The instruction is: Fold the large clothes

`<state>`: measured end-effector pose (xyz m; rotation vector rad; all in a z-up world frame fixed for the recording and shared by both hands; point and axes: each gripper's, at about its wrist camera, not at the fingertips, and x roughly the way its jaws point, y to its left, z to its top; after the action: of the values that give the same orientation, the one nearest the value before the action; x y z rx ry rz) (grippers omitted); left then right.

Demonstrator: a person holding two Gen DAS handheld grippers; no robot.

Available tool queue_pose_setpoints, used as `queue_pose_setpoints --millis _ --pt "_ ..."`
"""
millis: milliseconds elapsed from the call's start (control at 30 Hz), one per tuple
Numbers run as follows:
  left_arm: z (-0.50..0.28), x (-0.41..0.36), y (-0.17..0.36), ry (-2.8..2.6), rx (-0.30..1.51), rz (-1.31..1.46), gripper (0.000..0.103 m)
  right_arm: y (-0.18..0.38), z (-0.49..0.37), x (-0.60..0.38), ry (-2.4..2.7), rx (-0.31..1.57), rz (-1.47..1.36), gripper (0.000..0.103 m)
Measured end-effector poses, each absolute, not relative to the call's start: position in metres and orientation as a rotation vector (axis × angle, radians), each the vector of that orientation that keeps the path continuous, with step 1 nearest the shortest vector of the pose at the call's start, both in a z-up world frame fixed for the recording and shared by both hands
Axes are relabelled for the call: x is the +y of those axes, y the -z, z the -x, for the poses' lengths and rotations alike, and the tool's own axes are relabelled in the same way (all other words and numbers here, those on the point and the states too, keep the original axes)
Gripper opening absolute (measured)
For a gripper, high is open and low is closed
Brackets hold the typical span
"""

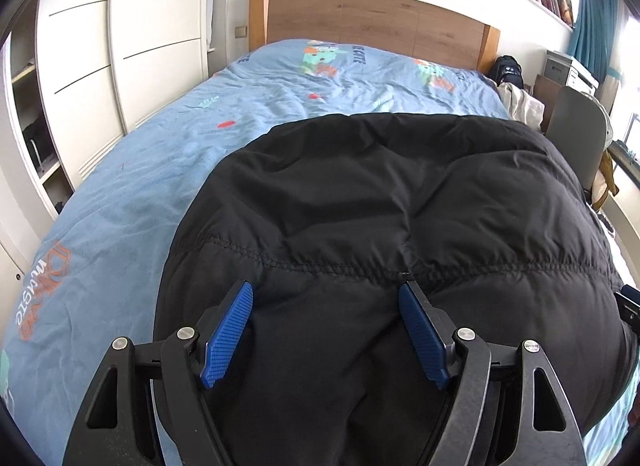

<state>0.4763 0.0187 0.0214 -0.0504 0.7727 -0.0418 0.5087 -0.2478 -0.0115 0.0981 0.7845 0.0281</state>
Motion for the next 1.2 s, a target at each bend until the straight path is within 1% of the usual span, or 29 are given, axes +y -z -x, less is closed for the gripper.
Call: queue_pose_setpoints --millis 433,633,900,1200 --pt "-0.472 0.013 -0.010 0.035 0.763 0.035 0.078 0.027 -0.506 -0.268 -0.004 0.783 -0.125 0.084" --pt "-0.473 0.011 -0.011 0.024 0.774 0.022 0.079 0.028 -0.499 -0.283 0.032 0.800 -0.127 0.084" --pt "-0.470 0.010 -0.012 -0.004 0.789 -0.008 0.084 0.025 -0.485 -0.299 0.078 0.833 -0.115 0.084" --pt "-0.458 0.016 -0.019 -0.029 0.814 -0.032 0.084 0.019 -0.460 -0.317 0.127 0.866 -0.112 0.084"
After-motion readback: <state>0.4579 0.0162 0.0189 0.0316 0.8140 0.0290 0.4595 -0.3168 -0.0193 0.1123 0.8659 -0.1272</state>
